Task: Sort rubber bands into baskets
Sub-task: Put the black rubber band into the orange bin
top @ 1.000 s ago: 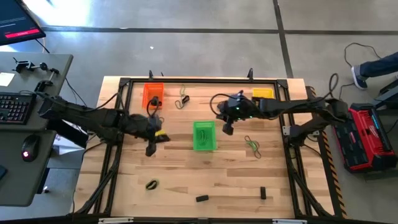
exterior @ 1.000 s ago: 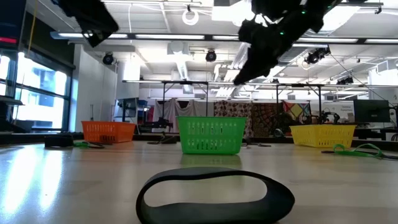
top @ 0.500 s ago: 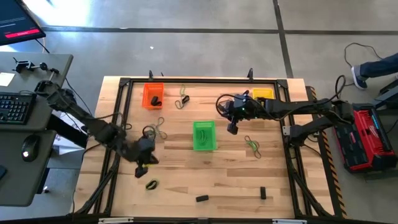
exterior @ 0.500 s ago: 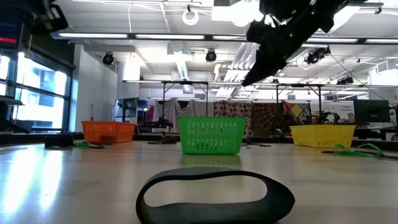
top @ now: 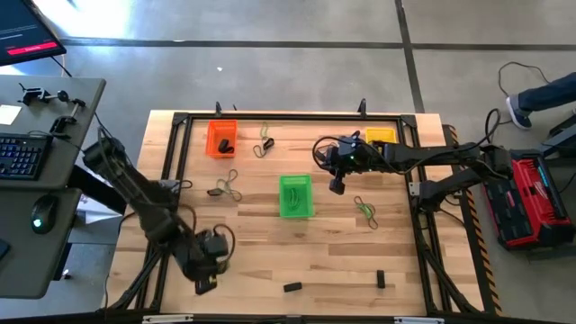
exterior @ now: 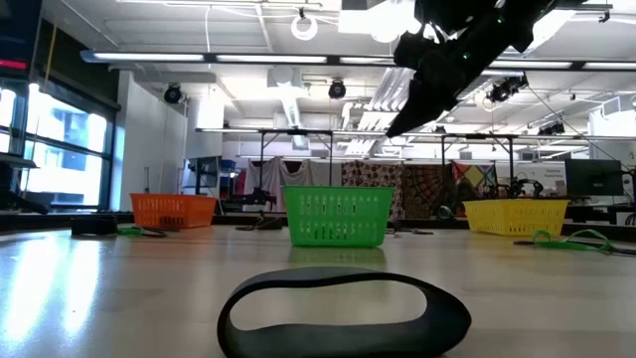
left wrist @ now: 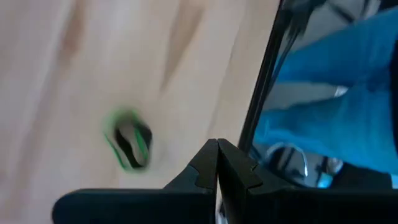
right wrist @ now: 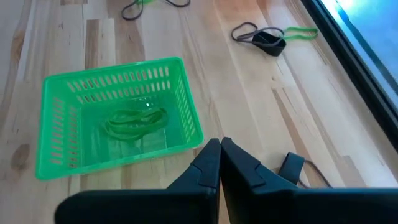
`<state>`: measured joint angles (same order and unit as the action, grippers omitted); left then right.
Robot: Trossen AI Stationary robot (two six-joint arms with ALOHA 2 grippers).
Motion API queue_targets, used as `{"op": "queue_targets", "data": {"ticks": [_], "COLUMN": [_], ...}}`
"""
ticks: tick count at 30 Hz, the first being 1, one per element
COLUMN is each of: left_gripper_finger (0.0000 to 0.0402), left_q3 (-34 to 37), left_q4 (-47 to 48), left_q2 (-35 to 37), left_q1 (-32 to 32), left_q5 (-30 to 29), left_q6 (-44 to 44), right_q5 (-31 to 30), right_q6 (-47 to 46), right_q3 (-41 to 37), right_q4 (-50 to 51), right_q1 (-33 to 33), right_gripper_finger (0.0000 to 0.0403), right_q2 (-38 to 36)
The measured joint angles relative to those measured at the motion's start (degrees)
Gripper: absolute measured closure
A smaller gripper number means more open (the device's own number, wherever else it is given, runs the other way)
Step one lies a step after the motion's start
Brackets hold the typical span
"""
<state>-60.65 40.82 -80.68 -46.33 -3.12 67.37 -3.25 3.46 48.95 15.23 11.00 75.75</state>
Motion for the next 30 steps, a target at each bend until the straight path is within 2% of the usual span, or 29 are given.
{"op": "queue_targets", "data": {"ticks": [5,10,16,23,30], "left_gripper_finger": [0.0369,0.0329,0.0295,0.0288,0.0288], "left_q3": [-1.5,-2.1,-2.1,-2.1,-2.1], "left_q4": [0.1,0.3,3.2,5.6,5.7], "left_q2": [-5.7,-9.3,-12.5,-14.2,-18.0], "left_q1": [-3.3,-4.2,-3.5,-3.2,-3.1], "left_q5": [1.8,2.4,0.4,-5.0,-4.9], "left_q6": [7.1,10.4,12.0,11.7,7.1], "right_q5": [0.0,0.2,0.5,0.7,0.7], "right_q6": [1.3,0.9,1.1,1.1,1.1], "right_q3": [0.0,0.0,0.0,0.0,0.0], "right_q4": [-0.2,-0.1,-0.1,-0.1,-0.1], "right_q1": [0.0,0.0,0.0,0.0,0.0], "right_gripper_finger": [0.0403,0.0403,0.0403,0.0403,0.0403], "right_q2": [0.0,0.0,0.0,0.0,0.0]}}
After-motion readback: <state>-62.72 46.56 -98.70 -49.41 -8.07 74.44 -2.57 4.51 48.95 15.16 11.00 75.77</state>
